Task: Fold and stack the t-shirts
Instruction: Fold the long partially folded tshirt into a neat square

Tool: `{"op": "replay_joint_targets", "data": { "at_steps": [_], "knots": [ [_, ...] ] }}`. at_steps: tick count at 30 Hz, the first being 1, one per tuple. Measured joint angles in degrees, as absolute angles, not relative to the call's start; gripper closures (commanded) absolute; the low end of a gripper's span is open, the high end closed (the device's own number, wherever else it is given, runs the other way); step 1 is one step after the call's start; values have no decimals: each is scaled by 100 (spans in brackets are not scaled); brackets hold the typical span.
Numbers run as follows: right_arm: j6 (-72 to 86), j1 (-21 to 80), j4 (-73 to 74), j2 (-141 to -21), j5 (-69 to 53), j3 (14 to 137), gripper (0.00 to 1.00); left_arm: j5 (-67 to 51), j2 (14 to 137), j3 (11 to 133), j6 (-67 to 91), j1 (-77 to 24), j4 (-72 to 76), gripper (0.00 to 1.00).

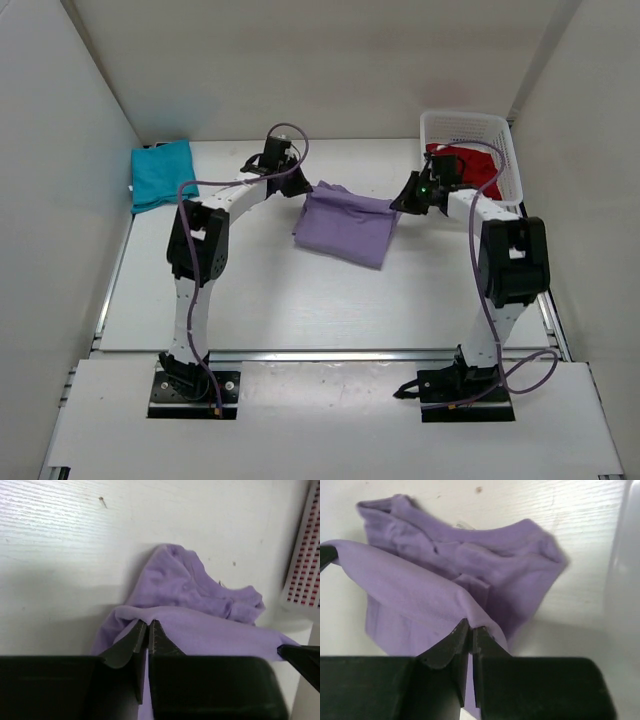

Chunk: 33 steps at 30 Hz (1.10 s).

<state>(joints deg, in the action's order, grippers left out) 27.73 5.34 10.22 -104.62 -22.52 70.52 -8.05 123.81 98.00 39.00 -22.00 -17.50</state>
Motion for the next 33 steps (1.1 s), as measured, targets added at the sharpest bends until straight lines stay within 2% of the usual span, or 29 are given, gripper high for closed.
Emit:
{"op": "replay_joint_targets", "data": {
  "at_steps": [1, 2, 3, 5, 7, 8, 12, 16, 20, 23, 29, 33],
  "knots": [
    [2770, 499, 1107, -10656, -2241, 7242, 86, -810, 12584, 9966, 3938, -2147, -1778, 71],
    [2764, 473, 1190, -10840, -2233, 7446, 71, -838, 12752, 10099, 3999, -2117, -1789, 64],
    [2738, 458, 1262, -11030, -2198, 7690, 64, -856, 12870, 10195, 4053, -2086, -1793, 56],
    [2665, 436, 1345, -11286, -2147, 8075, 56, -899, 12993, 10313, 4165, -1986, -1789, 54],
    [2591, 454, 1328, -11303, -2080, 8167, 54, -899, 12943, 10259, 4213, -1890, -1717, 59],
    [2567, 462, 1332, -11257, -2021, 8158, 55, -886, 12857, 10145, 4217, -1855, -1592, 60],
    [2532, 679, 982, -10731, -1837, 7507, 85, -781, 11968, 8873, 4182, -1892, -965, 60],
    [2620, 1188, 709, -10272, -1909, 6681, 98, -711, 11212, 7723, 4141, -2460, -397, 63],
    [2698, 1658, 368, -10309, -2053, 6080, 100, -928, 11155, 6788, 4174, -2921, 180, 68],
    [2869, 1787, -108, -10296, -2204, 5282, 100, -1144, 11052, 5808, 4362, -2838, 878, 68],
    [2886, 1879, -692, -9675, -2373, 4324, 100, -1164, 9594, 3632, 4609, -2792, 1776, 68],
    [2775, 1977, -377, -9264, -2515, 4066, 98, -1157, 8479, 2777, 4687, -3050, 1492, 65]
  ]
}}
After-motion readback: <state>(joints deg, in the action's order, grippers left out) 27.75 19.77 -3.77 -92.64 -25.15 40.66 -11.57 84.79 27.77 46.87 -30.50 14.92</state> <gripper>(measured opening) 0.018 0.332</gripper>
